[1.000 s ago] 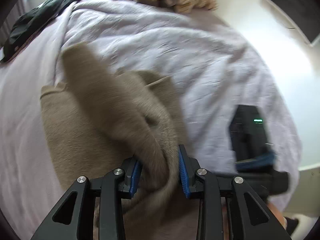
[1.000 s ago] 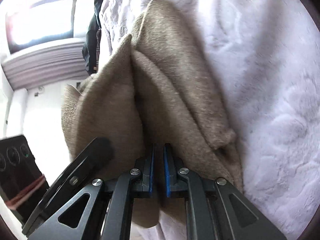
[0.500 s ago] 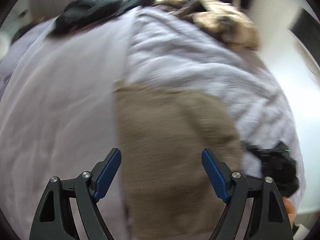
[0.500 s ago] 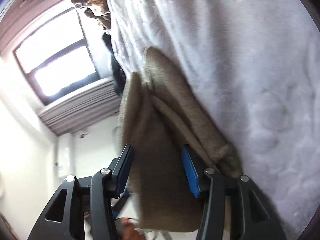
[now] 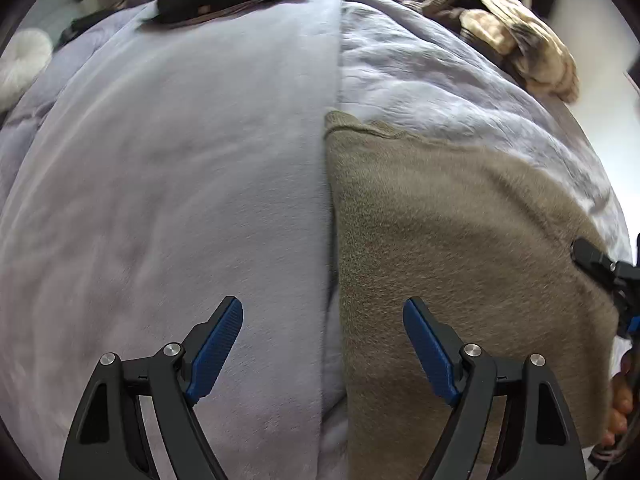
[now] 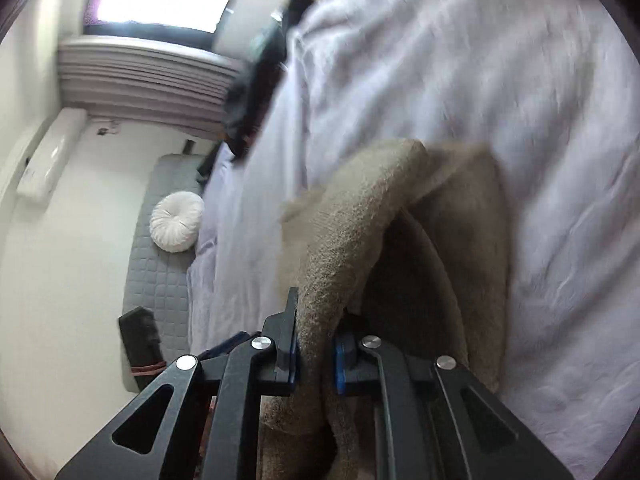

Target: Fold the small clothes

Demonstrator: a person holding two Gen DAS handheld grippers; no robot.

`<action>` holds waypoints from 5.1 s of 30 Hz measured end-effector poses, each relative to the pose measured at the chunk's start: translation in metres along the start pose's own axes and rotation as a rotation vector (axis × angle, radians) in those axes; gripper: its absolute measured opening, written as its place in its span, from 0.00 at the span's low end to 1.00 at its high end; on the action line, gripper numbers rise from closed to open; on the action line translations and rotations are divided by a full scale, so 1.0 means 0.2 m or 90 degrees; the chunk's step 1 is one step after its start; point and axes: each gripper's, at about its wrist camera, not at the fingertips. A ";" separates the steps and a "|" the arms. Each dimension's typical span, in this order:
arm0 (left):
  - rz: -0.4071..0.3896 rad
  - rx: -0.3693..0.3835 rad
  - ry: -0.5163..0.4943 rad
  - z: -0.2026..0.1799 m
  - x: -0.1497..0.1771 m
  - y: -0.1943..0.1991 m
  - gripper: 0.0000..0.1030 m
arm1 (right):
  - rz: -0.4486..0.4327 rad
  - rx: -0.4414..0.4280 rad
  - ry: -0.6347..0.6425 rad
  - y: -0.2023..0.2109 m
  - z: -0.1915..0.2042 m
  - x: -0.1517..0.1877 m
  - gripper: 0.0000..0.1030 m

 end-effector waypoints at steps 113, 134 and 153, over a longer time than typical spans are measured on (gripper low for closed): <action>0.110 0.153 0.033 -0.07 -0.21 -0.37 1.00 | 0.149 0.148 -0.070 -0.18 -0.22 -0.04 0.70; 0.125 0.240 0.042 -0.16 -0.23 -0.56 1.00 | 0.174 0.030 -0.082 -0.39 -0.29 -0.13 0.77; 0.060 0.288 0.010 -0.11 -0.18 -0.06 0.46 | 0.147 -0.099 -0.139 -0.15 -0.03 0.01 0.38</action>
Point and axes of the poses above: each gripper's, at about its wrist camera, not at the fingertips, and y roughly against the way its jaws point, z to its left, x to its underside, and after that the axes turned 1 degree about -z, right-handed
